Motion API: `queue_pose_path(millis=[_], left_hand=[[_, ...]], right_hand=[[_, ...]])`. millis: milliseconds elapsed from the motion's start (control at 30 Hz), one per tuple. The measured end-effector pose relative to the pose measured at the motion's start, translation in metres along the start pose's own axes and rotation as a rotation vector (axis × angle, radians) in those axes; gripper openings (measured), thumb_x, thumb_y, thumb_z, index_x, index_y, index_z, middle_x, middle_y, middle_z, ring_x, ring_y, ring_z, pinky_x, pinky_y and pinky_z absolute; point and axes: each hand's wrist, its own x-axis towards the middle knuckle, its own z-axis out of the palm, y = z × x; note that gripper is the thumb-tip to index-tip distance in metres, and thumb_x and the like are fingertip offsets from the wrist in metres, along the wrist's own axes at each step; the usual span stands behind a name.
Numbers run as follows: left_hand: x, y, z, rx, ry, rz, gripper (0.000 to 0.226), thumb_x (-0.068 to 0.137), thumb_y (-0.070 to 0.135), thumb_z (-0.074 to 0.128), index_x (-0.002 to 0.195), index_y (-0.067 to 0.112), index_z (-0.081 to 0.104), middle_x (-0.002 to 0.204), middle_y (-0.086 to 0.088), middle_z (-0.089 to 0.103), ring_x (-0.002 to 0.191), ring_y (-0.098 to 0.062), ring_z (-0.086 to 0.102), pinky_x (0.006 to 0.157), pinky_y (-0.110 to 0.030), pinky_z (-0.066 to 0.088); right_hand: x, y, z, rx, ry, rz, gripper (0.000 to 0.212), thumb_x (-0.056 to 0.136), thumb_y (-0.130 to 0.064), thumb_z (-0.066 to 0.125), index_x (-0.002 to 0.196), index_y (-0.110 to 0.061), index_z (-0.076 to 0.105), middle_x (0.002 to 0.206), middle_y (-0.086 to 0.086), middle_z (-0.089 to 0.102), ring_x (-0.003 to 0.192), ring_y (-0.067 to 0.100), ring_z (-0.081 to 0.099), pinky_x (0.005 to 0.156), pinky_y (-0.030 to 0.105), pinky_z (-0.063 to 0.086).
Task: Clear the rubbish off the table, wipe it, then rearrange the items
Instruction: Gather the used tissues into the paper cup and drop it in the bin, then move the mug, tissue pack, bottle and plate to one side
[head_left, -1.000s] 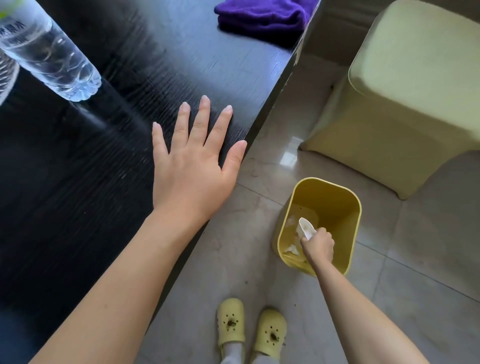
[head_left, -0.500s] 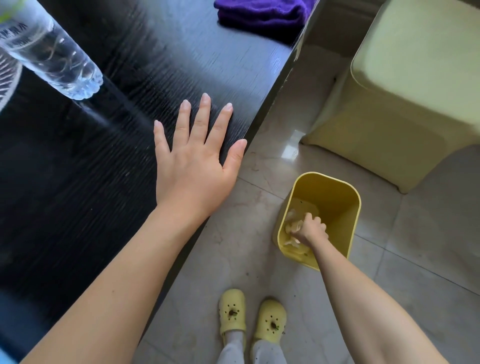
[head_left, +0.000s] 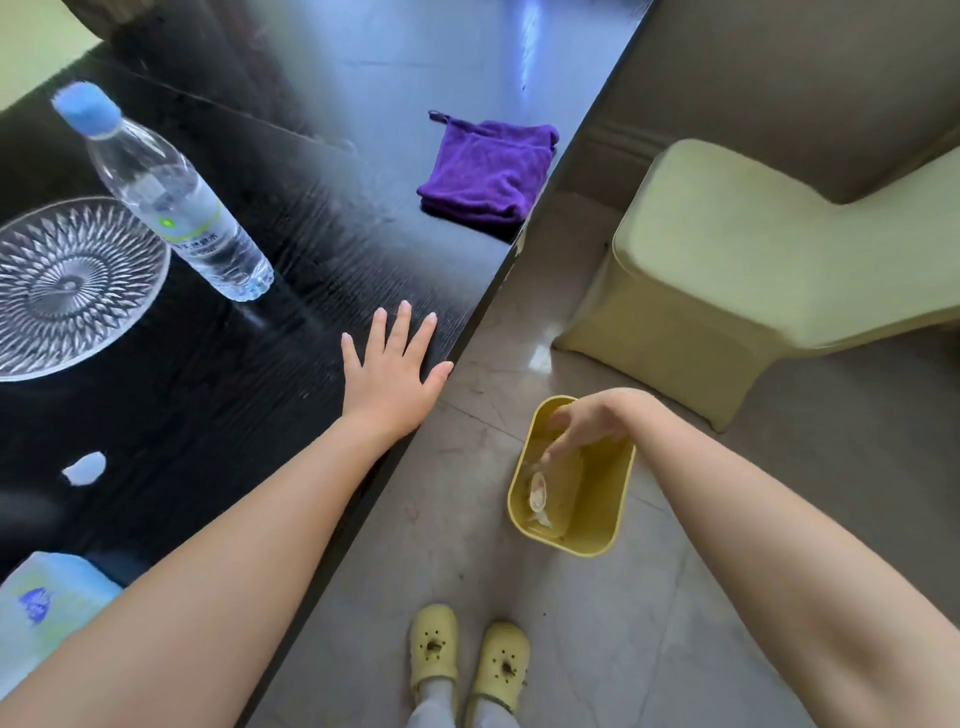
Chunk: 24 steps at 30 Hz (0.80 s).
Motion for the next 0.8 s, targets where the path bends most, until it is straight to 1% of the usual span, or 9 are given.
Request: queue_pose_path(millis=[100,233,333,400,467,567,633,733,800], left_hand=[[0.007,-0.001,-0.028,0.023,-0.200,0.014,0.064,0.095,0.052,0.028,0.149,0.029,0.003,0.160,-0.002,-0.005,0.146,-0.027,-0.004,0.115,-0.057,0.013],[0.012,-0.004,-0.081,-0.042,-0.410,0.010,0.061,0.095,0.046,0.037,0.149,0.025,0.015,0.158,-0.005,0.016,0.145,-0.028,0.010,0.113,-0.054,0.021],[0.002,-0.004,-0.116,-0.043,-0.424,-0.006,0.062,0.094,0.045,0.039,0.148,0.023,0.018,0.155,-0.005,0.026,0.143,-0.027,0.020,0.114,-0.048,0.022],[-0.011,-0.005,-0.143,-0.053,-0.479,0.022,0.060,0.095,0.043,0.040,0.147,0.020,0.023,0.154,-0.005,0.028,0.141,-0.024,0.027,0.114,-0.038,0.024],[-0.027,-0.008,-0.172,-0.051,-0.523,0.042,0.057,0.095,0.042,0.039,0.146,0.019,0.027,0.153,-0.003,0.031,0.139,-0.021,0.031,0.111,-0.032,0.025],[-0.054,-0.024,-0.215,-0.066,-0.513,0.014,0.054,0.095,0.044,0.039,0.144,0.022,0.032,0.151,0.001,0.036,0.137,-0.018,0.034,0.110,-0.031,0.025],[-0.073,-0.043,-0.234,-0.054,-0.486,-0.024,0.053,0.094,0.046,0.039,0.143,0.026,0.034,0.150,0.003,0.037,0.135,-0.018,0.037,0.110,-0.033,0.027],[-0.105,-0.080,-0.252,-0.056,-0.457,-0.110,0.051,0.092,0.048,0.039,0.140,0.031,0.037,0.147,0.004,0.039,0.118,-0.020,0.048,0.099,-0.041,0.046],[-0.129,-0.107,-0.258,-0.093,-0.422,-0.170,0.050,0.092,0.048,0.040,0.139,0.031,0.039,0.144,0.003,0.042,0.113,-0.019,0.049,0.093,-0.042,0.050]], right_hand=[[-0.047,-0.010,-0.033,0.080,0.042,-0.054,0.087,0.073,-0.059,0.068,0.145,-0.028,0.031,0.152,0.001,0.033,0.138,0.031,0.036,0.110,0.047,0.037],[-0.111,-0.039,-0.073,0.082,0.122,-0.159,0.082,0.075,-0.059,0.066,0.143,-0.029,0.033,0.151,0.002,0.037,0.138,0.028,0.035,0.110,0.048,0.038],[-0.151,-0.066,-0.095,-0.013,0.184,-0.195,0.075,0.078,-0.060,0.062,0.141,-0.028,0.037,0.146,0.001,0.043,0.131,0.027,0.045,0.106,0.046,0.043],[-0.175,-0.084,-0.105,-0.085,0.219,-0.210,0.070,0.081,-0.059,0.058,0.140,-0.027,0.039,0.141,0.000,0.048,0.121,0.024,0.053,0.100,0.041,0.048],[-0.199,-0.106,-0.113,-0.123,0.227,-0.225,0.066,0.084,-0.058,0.055,0.140,-0.027,0.039,0.138,-0.002,0.048,0.115,0.021,0.053,0.096,0.037,0.050],[-0.228,-0.143,-0.118,-0.233,0.259,-0.244,0.069,0.084,-0.061,0.051,0.141,-0.024,0.039,0.141,0.001,0.046,0.123,0.023,0.050,0.099,0.040,0.048],[-0.241,-0.171,-0.117,-0.289,0.283,-0.262,0.068,0.085,-0.061,0.049,0.141,-0.022,0.040,0.137,0.003,0.050,0.124,0.023,0.050,0.100,0.043,0.048],[-0.255,-0.214,-0.111,-0.323,0.299,-0.320,0.062,0.088,-0.057,0.049,0.137,-0.019,0.044,0.121,0.002,0.053,0.118,0.023,0.053,0.098,0.043,0.048],[-0.260,-0.245,-0.104,-0.336,0.281,-0.351,0.058,0.089,-0.053,0.050,0.135,-0.017,0.046,0.127,0.004,0.055,0.118,0.023,0.053,0.100,0.045,0.047]])
